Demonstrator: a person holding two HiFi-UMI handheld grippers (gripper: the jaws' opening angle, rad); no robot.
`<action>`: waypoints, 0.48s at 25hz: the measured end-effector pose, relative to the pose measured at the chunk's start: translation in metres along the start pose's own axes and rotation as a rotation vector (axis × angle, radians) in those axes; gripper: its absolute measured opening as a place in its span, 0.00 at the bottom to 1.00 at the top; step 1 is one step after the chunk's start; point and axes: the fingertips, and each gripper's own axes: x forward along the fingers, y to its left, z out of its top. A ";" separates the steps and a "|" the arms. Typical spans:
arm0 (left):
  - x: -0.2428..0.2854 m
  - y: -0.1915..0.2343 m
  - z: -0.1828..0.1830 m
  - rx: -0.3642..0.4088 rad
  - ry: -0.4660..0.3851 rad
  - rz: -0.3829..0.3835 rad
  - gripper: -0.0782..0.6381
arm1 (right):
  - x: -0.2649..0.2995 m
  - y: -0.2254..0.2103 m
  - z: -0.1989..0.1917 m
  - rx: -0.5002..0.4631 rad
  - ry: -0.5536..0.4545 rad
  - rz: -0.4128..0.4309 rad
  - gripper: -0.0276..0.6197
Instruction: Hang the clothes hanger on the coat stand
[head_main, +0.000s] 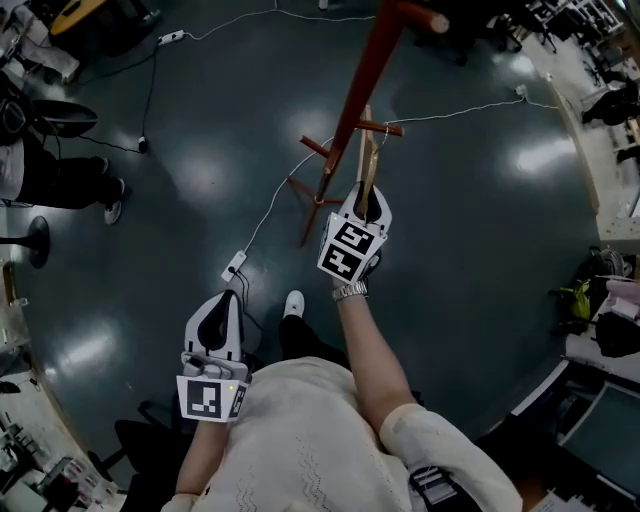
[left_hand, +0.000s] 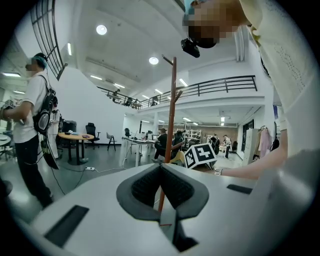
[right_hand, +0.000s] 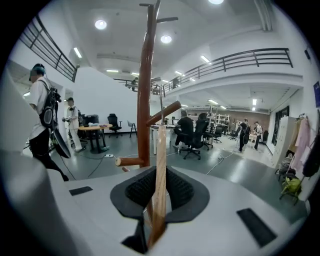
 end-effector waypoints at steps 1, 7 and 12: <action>0.000 0.002 0.000 -0.004 0.000 0.007 0.13 | 0.005 0.002 -0.002 -0.005 0.006 -0.002 0.15; 0.006 0.014 -0.001 -0.011 0.004 0.038 0.13 | 0.032 0.011 -0.014 -0.009 0.039 -0.013 0.15; 0.010 0.020 -0.002 -0.015 0.008 0.059 0.13 | 0.046 0.017 -0.027 0.000 0.063 0.003 0.15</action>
